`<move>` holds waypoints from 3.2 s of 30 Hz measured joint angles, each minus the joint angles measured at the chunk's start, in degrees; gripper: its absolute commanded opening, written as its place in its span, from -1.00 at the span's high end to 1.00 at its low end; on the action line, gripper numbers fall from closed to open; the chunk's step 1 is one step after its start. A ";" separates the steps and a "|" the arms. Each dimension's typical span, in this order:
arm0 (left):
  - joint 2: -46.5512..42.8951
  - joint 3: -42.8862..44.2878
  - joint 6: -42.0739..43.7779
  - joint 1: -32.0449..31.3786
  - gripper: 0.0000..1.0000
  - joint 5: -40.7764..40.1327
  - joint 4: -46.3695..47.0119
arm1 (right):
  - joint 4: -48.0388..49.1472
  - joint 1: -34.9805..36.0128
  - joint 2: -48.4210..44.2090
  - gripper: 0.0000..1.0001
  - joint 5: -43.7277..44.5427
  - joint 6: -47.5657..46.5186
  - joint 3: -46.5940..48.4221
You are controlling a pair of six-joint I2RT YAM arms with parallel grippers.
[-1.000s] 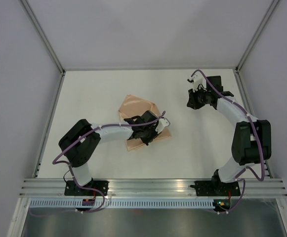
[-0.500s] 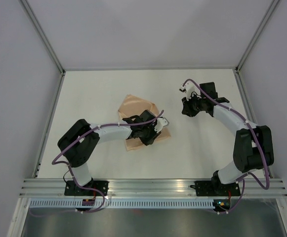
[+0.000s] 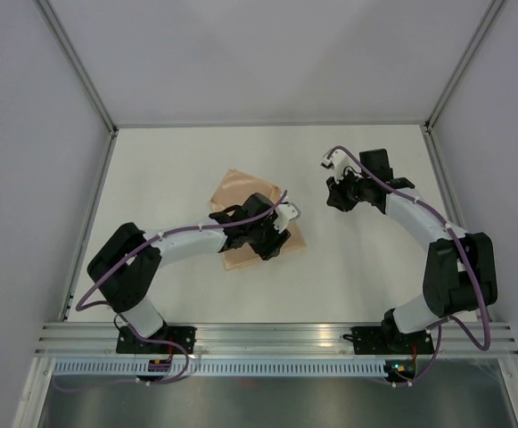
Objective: Fold the napkin, place the utensils inside, and roll it up
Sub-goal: Roll the napkin at the center of the board.
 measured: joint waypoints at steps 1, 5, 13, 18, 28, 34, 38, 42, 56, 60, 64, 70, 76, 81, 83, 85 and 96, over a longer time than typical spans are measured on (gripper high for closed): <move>-0.66 0.00 -0.15 0.33 -0.16 0.02 0.35 | 0.00 0.00 -0.26 0.58 -0.26 -0.33 -0.11; -2.62 -0.02 -1.51 2.38 -0.19 -0.31 1.90 | 0.00 0.46 -2.38 0.55 -1.03 -2.32 -1.36; -10.49 -3.58 -10.80 12.61 -0.26 -6.47 5.57 | 1.46 13.11 -9.66 0.32 0.46 -8.61 -8.22; -15.23 -3.76 -17.73 17.90 -0.29 -11.32 5.05 | 7.02 27.04 -13.51 0.18 4.92 -14.05 -16.63; -19.76 -6.60 -24.24 24.26 -0.29 -12.94 3.26 | 22.62 38.36 -9.79 -0.05 14.86 -24.87 -27.43; -19.89 -7.37 -24.85 24.68 -0.29 -12.96 2.32 | 30.29 40.65 -6.21 -0.07 18.40 -28.37 -27.98; -19.89 -7.39 -24.98 24.98 -0.29 -12.96 2.34 | 34.40 42.25 -3.34 -0.07 20.13 -29.86 -28.00; -19.89 -7.39 -24.98 25.20 -0.29 -12.90 2.40 | 36.37 43.45 -1.77 -0.07 20.94 -30.71 -28.02; -19.89 -8.15 -24.98 25.40 -0.29 -12.83 2.47 | 44.09 44.85 5.97 0.09 23.52 -33.05 -26.51; -19.89 -8.24 -24.98 25.57 -0.29 -12.76 2.51 | 46.12 44.89 7.78 0.15 24.04 -33.77 -25.92; -19.89 -8.24 -24.96 25.57 -0.29 -12.33 2.49 | 47.19 44.89 9.07 0.29 24.50 -34.18 -25.40; -19.89 -8.24 -24.96 25.57 -0.29 -11.74 2.54 | 45.68 44.89 10.49 0.53 24.74 -34.69 -23.61; -19.91 -8.31 -24.94 25.57 -0.29 -10.54 2.64 | 39.85 44.89 11.47 0.89 24.00 -34.34 -20.02; -20.35 -9.51 -24.94 25.57 -0.28 -9.68 3.39 | 33.70 44.04 11.63 0.99 22.03 -32.89 -16.63; -20.68 -9.97 -24.94 25.57 -0.27 -9.27 3.58 | 31.39 43.58 11.63 0.99 21.00 -32.30 -15.47; -21.24 -10.43 -24.94 25.57 -0.27 -9.09 3.91 | 28.83 43.04 11.63 0.99 19.80 -31.65 -14.19; -29.27 -17.55 -24.96 25.57 -0.26 -8.04 8.81 | 5.77 37.86 15.56 0.99 9.03 -28.22 -0.52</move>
